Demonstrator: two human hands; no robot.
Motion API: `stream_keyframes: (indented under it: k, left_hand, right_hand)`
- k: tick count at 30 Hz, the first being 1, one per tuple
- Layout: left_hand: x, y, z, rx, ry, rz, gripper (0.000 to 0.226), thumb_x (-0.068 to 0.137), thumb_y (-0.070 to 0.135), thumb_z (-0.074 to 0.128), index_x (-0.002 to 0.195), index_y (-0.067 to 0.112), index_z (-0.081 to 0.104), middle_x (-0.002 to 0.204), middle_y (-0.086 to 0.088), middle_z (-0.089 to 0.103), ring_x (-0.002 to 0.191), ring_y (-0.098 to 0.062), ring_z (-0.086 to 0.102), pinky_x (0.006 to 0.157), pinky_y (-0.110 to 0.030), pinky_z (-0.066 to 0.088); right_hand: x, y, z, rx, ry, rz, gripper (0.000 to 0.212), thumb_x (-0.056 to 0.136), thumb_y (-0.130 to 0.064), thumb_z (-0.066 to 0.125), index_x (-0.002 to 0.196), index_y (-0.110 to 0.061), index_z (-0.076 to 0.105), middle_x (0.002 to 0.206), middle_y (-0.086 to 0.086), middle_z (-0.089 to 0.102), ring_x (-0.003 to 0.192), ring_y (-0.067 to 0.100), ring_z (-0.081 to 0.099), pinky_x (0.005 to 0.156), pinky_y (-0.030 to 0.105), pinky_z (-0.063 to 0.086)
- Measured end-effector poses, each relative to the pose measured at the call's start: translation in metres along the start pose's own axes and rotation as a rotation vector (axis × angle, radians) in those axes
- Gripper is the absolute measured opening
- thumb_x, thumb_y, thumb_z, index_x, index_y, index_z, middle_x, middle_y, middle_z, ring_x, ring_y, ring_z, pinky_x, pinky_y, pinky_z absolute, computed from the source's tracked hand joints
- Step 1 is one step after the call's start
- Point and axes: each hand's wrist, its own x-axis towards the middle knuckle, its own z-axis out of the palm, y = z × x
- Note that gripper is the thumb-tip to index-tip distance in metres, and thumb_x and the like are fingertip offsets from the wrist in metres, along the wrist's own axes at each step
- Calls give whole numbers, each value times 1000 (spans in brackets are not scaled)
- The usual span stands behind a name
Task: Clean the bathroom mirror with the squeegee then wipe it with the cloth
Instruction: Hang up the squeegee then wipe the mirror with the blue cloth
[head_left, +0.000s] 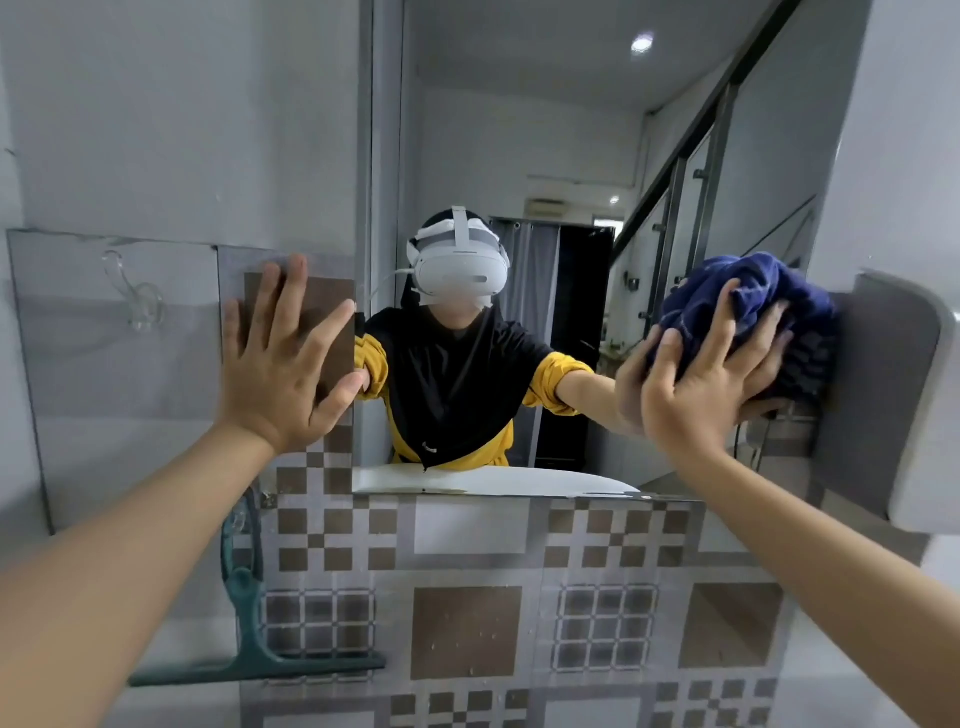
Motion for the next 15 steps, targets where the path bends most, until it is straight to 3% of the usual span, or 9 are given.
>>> stream_keyframes:
  k: [3,8,15]
  left_hand:
    - [-1,1,1,9,4,-9,63,90,58,28,143,25,31,154,-23,21,145,-38,13,115,-53,0]
    - [-8,3,-1,-9,-33,-26,63,89,54,33,146,28,27,155,-22,17,145,-38,9,116,-52,-6]
    - [-12,-1,-9,-90,-104,8,67,88,54,41,147,28,26,157,-20,8,146,-37,1,115,-53,-11]
  right_hand:
    - [-18,-22,8,10,42,100,61,92,-48,34,150,-33,26,161,10,15,147,31,13,113,63,5]
    - [-50,-39,19,99,-33,-98,59,91,-44,44,142,-44,16,160,14,17,145,36,13,103,76,6]
    - [-92,-93,24,174,-142,-260,50,87,-46,46,135,-41,33,160,14,18,145,35,12,101,79,5]
